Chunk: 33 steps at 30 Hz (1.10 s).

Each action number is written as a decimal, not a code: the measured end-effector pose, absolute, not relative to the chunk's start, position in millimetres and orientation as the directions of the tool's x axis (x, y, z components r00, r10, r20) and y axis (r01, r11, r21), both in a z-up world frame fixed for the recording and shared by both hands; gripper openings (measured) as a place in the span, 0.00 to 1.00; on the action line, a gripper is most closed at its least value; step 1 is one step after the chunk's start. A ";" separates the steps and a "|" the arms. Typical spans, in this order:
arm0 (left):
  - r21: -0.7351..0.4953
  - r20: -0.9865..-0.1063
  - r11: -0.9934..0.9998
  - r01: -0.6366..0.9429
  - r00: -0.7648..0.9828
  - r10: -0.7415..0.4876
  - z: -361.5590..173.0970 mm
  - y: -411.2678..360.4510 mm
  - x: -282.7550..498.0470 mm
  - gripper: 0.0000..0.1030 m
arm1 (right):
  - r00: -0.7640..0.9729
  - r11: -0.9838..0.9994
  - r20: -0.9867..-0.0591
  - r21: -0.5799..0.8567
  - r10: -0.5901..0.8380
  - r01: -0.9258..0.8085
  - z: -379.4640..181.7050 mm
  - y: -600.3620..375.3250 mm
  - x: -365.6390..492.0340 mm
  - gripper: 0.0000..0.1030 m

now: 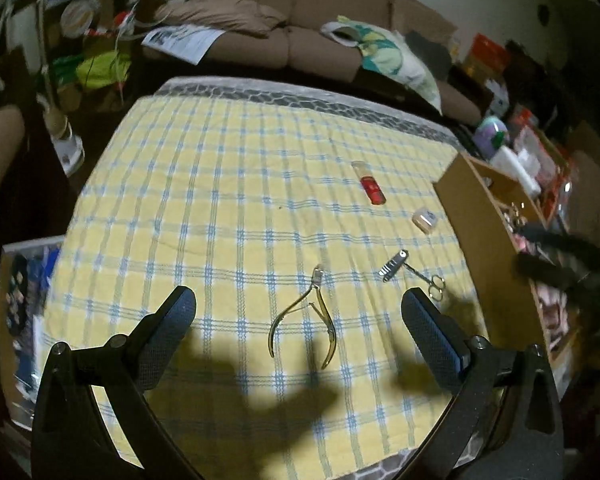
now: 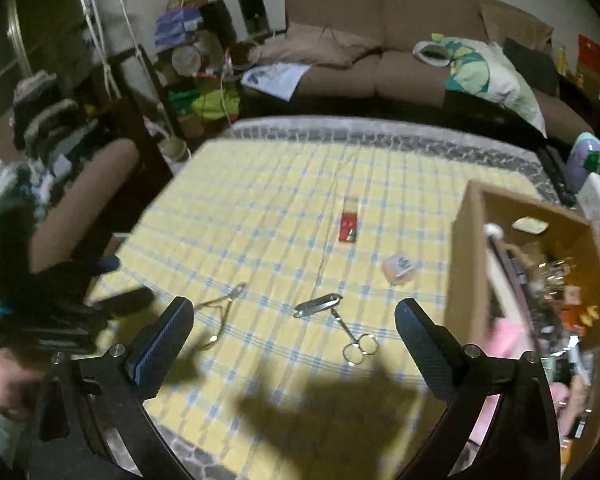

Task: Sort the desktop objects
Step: 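Grasp the silver nail clipper with the right tool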

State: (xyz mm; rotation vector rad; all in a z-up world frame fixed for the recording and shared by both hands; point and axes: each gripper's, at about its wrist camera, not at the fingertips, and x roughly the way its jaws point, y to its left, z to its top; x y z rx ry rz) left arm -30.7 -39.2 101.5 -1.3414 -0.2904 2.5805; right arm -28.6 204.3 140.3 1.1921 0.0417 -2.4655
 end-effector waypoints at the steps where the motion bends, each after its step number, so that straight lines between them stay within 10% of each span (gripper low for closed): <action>1: -0.284 -0.779 -0.955 -0.091 -0.558 0.285 97.1 -41.7 -33.2 1.00 | -0.550 -0.923 -0.769 0.134 -0.326 0.360 127.1 198.9 -33.4 1.00; 27: -0.384 -0.769 -0.918 -0.093 -0.518 0.374 58.6 -34.5 -62.0 1.00 | -0.568 -0.926 -0.788 0.008 -0.238 0.376 3.9 183.6 -91.1 0.87; 33: -0.372 -0.770 -0.922 -0.107 -0.520 0.370 59.6 -31.8 -61.5 1.00 | -0.572 -0.916 -0.778 0.011 -0.259 0.400 8.9 182.6 -81.1 0.56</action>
